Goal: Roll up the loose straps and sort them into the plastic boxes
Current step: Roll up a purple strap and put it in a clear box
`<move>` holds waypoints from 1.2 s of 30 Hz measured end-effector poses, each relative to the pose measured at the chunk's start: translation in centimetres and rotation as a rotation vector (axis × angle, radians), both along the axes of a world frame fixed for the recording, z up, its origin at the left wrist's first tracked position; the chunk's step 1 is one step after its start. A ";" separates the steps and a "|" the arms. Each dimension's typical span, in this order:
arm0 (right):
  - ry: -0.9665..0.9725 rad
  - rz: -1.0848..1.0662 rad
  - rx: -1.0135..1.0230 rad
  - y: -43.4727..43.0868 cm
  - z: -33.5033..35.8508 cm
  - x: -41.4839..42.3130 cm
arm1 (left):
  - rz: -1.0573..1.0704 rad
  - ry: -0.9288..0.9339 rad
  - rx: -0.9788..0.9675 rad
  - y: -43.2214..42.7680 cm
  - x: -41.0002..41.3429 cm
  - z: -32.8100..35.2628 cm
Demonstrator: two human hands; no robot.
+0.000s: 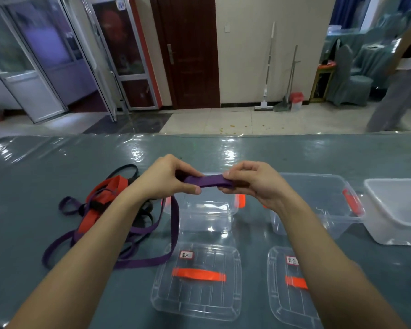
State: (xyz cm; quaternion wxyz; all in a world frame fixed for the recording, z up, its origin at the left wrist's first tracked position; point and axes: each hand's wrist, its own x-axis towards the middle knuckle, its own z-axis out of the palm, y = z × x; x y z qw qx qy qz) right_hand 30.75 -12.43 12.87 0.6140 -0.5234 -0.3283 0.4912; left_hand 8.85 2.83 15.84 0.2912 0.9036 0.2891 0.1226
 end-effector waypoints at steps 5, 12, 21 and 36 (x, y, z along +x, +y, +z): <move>0.014 -0.017 -0.002 0.0 -0.4 1.1 | 0.030 -0.134 0.027 -0.7 1.5 -0.8; -0.637 0.144 -0.029 -0.9 -0.1 2.9 | -0.008 -0.072 0.050 0.5 2.5 0.0; -1.126 0.112 -0.014 1.0 0.8 1.3 | -0.115 -0.041 0.072 0.9 4.2 1.5; -0.607 -0.023 0.138 0.2 0.0 3.0 | -0.159 -0.146 -0.105 1.7 4.3 0.4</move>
